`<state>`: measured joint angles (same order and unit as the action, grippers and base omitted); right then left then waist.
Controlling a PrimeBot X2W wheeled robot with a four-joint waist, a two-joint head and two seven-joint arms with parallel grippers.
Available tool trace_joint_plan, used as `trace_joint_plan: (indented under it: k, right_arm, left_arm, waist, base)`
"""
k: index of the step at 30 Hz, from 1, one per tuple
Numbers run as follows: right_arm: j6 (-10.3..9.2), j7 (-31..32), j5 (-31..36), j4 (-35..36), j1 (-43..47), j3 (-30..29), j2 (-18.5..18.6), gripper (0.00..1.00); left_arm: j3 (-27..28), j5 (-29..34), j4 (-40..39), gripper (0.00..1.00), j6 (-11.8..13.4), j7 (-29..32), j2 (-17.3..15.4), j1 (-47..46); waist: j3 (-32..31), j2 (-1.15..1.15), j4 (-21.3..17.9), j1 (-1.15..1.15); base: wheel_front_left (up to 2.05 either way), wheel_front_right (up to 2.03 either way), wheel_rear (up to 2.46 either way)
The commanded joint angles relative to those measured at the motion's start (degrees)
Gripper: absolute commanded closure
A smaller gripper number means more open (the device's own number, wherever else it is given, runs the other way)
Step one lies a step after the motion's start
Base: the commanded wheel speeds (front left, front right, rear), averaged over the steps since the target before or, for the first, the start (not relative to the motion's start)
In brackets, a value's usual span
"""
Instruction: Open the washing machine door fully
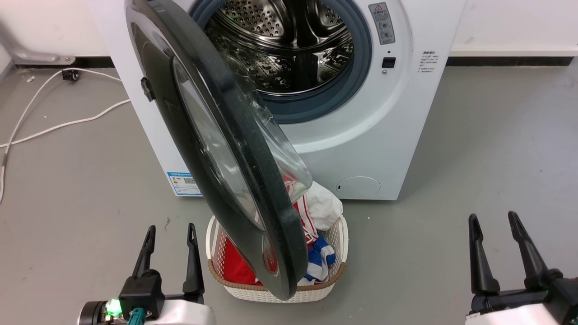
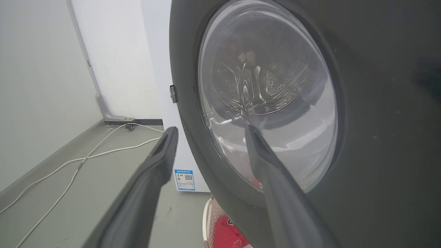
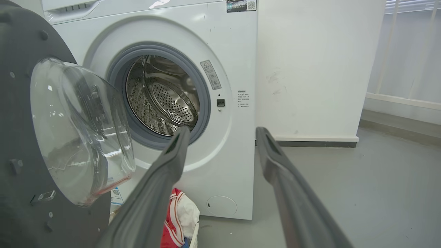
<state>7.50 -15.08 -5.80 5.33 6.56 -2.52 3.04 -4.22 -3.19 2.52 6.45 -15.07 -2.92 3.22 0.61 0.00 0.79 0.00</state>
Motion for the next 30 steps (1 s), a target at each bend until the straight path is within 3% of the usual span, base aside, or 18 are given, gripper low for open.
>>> trace_joint_plan:
  k: [1,30]
  right_arm:
    - [-0.01,-0.1,0.2,0.1,1.4,0.0,-0.3,0.0]
    - [-0.01,-0.1,-2.9,-2.7,3.5,-1.2,-0.3,0.0]
  left_arm:
    - [-0.2,0.3,-0.1,0.0,-0.3,-0.2,0.1,0.6]
    - [-0.2,0.1,0.6,0.0,0.4,-0.2,0.1,1.1]
  waist:
    - [-0.1,0.0,0.2,0.0]
    - [-1.2,0.0,0.4,0.0]
  base:
    - [0.0,0.0,0.0]
    - [0.0,0.0,0.0]
